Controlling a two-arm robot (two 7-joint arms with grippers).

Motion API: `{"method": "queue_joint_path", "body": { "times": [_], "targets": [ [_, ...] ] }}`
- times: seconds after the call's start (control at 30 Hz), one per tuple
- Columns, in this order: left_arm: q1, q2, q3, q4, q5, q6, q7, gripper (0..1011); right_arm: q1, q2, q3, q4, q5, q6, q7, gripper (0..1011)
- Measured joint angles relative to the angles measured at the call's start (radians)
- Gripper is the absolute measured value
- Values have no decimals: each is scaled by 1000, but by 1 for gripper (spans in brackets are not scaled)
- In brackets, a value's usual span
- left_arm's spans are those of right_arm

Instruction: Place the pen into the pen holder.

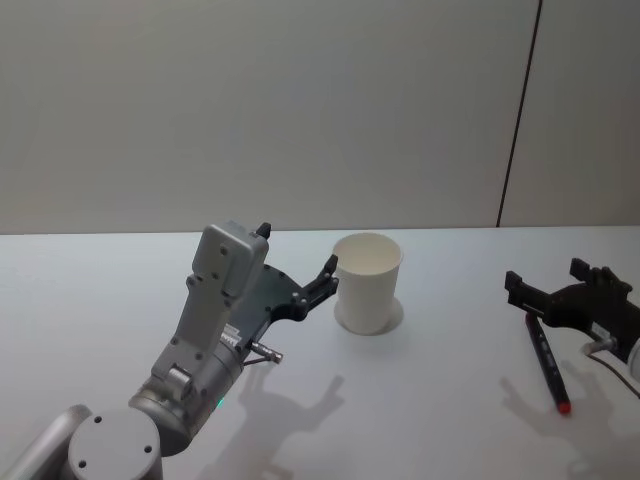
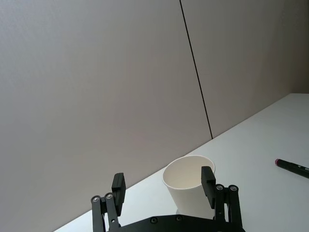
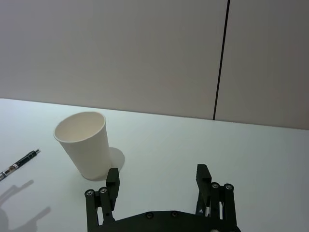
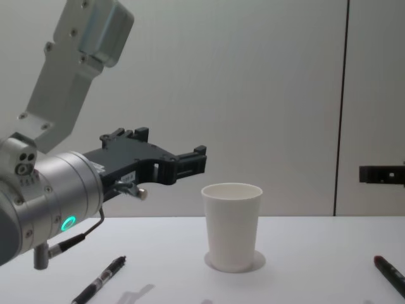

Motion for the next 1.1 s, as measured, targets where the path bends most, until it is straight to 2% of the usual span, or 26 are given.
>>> {"method": "queue_joint_path", "body": {
  "times": [0.3,0.73,1.1],
  "targets": [
    [0,0,0,0,0,0,0,1003,42,-13,8,15,23,104,-26,1002],
    [0,0,0,0,0,0,0,1003,98,-30,12,49,32,206,-45,1002],
    [0,0,0,0,0,0,0,1003,163,-57,14,108,42,320,-74,1002]
  ]
}}
